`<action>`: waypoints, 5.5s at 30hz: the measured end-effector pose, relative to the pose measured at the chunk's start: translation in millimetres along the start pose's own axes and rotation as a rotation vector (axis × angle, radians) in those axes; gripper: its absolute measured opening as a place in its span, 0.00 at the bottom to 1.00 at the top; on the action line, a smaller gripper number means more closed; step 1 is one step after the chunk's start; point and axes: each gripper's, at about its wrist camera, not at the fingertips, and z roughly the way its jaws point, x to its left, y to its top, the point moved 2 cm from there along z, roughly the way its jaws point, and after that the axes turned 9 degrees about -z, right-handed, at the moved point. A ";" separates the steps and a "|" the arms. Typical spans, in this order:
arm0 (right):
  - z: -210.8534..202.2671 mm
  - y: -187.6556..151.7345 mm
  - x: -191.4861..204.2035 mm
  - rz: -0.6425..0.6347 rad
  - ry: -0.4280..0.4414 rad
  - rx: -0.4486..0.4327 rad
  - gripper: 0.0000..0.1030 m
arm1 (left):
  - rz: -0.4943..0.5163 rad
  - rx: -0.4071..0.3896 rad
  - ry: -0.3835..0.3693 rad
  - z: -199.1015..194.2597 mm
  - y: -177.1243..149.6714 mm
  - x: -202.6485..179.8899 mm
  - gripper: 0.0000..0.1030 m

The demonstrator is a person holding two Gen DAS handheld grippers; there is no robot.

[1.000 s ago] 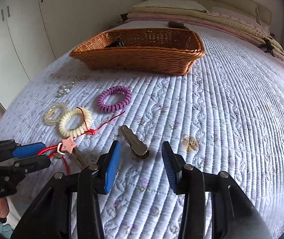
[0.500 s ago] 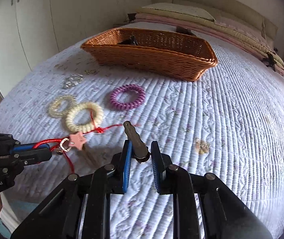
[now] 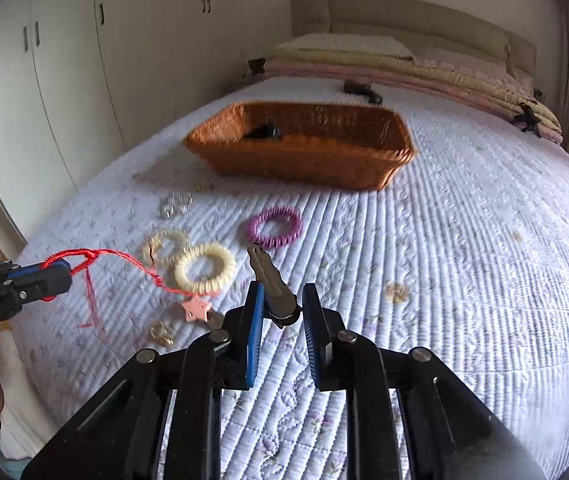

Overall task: Organize jewelry
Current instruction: 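Grasp the red cord keychain with the left gripper while the right gripper grasps a silver key, then lower the red cord and key into the basket while both grippers open, then move both open grippers back toward the bracelets and purple hair tie, then grasp a clear bead bracelet with the left gripper while the right gripper grasps the purple coil hair tie, then lower the bracelet and hair tie into the basket while both grippers open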

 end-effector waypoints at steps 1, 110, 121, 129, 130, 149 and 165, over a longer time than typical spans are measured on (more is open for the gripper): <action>-3.4 3.0 -0.7 0.003 -0.004 -0.012 0.21 | 0.000 -0.018 -0.001 -4.9 4.8 -0.5 0.04; 143.3 44.5 -0.9 0.026 -0.161 0.194 0.24 | 0.083 0.156 0.249 123.8 27.2 39.7 0.19; 127.5 36.7 -13.3 0.097 -0.084 0.145 0.12 | 0.113 0.120 0.186 112.2 21.8 34.4 0.09; 91.7 38.6 -23.2 0.138 -0.038 0.062 0.12 | 0.091 0.032 0.130 90.1 28.2 31.6 0.09; 87.5 39.3 -22.7 0.136 -0.033 0.053 0.12 | 0.084 0.014 0.123 85.6 30.3 30.8 0.09; 63.4 166.2 -75.6 0.127 -0.198 -0.089 0.12 | 0.042 -0.183 0.096 100.3 191.3 -4.0 0.09; 213.6 161.7 -114.1 0.204 -0.172 0.184 0.12 | -0.057 -0.020 0.198 235.1 213.4 40.8 0.09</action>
